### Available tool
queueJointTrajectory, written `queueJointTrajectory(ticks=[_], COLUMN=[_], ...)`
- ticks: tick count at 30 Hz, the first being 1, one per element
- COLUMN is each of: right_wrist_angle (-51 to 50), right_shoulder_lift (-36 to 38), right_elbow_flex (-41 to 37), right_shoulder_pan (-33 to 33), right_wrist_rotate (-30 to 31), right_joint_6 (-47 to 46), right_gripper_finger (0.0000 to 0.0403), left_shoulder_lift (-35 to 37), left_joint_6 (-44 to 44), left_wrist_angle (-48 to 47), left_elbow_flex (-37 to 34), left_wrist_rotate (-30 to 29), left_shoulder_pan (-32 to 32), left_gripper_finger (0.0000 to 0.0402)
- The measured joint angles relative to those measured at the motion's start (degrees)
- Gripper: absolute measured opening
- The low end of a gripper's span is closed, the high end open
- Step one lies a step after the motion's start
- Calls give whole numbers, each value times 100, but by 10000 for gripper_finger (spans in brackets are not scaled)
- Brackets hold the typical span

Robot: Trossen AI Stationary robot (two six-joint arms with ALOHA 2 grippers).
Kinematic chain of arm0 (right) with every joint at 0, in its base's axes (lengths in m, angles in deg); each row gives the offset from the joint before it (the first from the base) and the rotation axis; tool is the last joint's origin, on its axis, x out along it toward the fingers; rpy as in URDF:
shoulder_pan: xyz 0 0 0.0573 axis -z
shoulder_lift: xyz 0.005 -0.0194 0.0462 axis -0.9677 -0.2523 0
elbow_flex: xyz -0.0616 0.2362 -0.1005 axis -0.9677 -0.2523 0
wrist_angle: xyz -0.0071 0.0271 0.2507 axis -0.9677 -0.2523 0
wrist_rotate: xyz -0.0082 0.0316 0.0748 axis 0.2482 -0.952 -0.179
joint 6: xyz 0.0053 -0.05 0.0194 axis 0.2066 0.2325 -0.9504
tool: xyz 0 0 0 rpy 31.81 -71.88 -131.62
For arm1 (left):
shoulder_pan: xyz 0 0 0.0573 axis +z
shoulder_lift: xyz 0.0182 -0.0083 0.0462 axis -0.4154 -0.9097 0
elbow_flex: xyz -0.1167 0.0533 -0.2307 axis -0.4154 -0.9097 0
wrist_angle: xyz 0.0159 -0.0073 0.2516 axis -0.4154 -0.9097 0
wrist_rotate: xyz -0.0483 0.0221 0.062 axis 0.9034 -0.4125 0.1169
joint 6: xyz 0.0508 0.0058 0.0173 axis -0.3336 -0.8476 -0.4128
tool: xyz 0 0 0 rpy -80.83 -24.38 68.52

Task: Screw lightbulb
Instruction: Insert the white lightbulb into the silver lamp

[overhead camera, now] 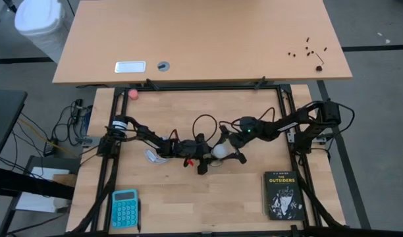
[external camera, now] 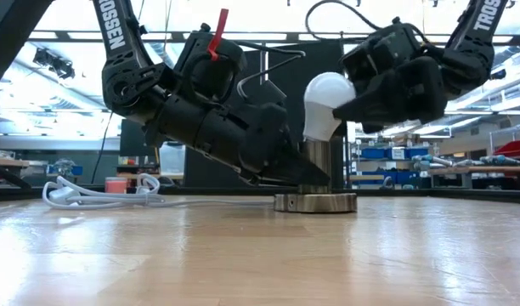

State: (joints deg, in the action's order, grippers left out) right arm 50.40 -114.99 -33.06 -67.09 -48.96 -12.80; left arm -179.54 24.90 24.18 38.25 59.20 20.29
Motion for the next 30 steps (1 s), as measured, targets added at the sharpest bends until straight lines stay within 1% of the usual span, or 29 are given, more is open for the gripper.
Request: queueJointTrajectory(ticks=[2,4,7,12,17,22,30], right_wrist_angle=[497,656,651,651,571,351,503], right_shoulder_lift=[0,4,3,4,4,4,2], right_elbow_flex=[-129,-197,-201,-201,-201,-201,-201], right_shoulder_pan=[2,2,-6,-37,-50,-139,-190], right_wrist_rotate=[9,173,240,600,728,1145,1181], right_joint_6=[5,50,129,371,432,651,691], right_gripper_finger=[307,307,307,307,307,307,307], left_shoulder_lift=[0,0,0,0,0,0,0], left_joint_6=[18,51,51,48,86,86,88], left_wrist_angle=[24,51,130,253,275,277,277], left_elbow_flex=[0,0,0,0,0,0,0], left_wrist_rotate=[4,4,4,1,-31,-49,-52], left_shoulder_pan=[0,0,0,0,0,0,0], left_gripper_finger=[207,207,207,207,207,207,207])
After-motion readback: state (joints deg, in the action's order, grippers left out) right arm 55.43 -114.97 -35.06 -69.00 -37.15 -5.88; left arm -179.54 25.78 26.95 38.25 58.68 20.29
